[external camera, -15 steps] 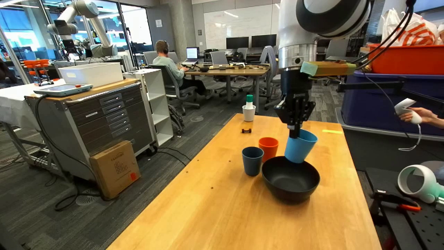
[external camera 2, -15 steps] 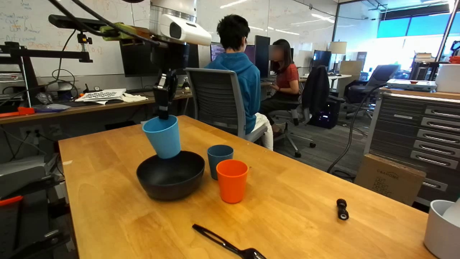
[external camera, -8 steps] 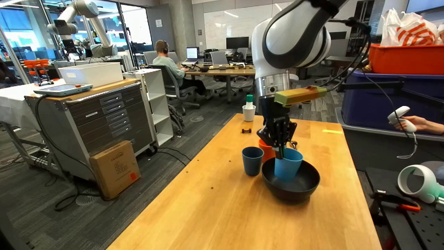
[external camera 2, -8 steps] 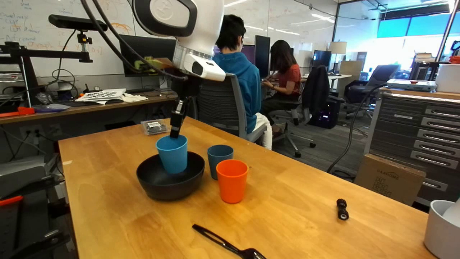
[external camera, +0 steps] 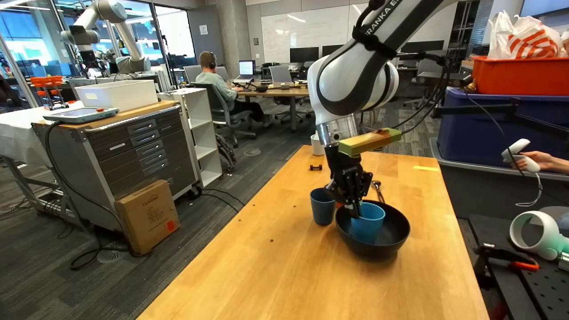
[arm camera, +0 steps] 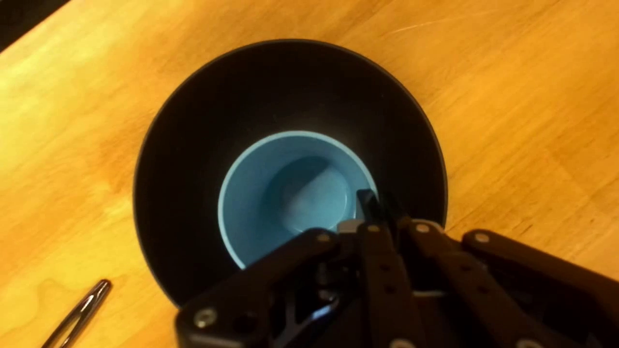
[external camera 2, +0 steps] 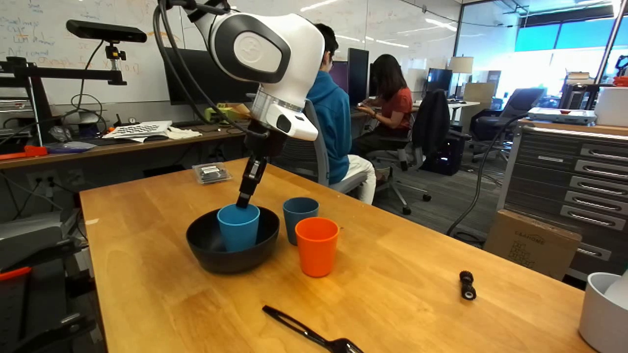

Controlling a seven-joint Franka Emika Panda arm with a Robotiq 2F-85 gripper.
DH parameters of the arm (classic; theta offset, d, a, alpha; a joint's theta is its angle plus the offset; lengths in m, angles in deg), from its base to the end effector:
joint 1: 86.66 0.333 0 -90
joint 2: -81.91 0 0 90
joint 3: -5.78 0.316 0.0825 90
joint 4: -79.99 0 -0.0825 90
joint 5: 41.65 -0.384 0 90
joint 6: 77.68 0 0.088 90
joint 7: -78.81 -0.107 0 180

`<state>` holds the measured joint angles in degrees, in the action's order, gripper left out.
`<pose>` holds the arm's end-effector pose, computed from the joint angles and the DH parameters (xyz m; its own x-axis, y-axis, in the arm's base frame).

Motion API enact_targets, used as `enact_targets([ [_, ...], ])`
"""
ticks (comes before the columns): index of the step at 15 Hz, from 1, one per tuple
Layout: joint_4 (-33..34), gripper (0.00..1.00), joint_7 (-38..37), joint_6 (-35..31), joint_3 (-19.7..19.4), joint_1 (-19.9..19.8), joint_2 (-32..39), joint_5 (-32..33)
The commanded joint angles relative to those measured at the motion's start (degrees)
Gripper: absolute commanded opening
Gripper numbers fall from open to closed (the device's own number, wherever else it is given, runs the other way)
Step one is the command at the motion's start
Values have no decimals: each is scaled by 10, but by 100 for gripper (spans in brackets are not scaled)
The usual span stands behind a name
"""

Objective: Put the blue cup in the black bowl, then put the green and orange cups on top of the blue cup then put the black object in the orange cup

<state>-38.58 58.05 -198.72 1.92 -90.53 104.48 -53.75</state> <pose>0.5456 -0.0645 0.2160 0.7462 -0.5584 -0.3623 -0.5916 -0.8059 0.0236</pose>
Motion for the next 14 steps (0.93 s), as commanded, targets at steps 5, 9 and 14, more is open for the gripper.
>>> enact_targets([
  [5, 34, 44, -2, 40, -5, 6, 10, 0],
  [9, 35, 76, 2, 40, -3, 6, -1, -4],
  [14, 46, 100, -10, 2, -7, 12, -24, 6],
])
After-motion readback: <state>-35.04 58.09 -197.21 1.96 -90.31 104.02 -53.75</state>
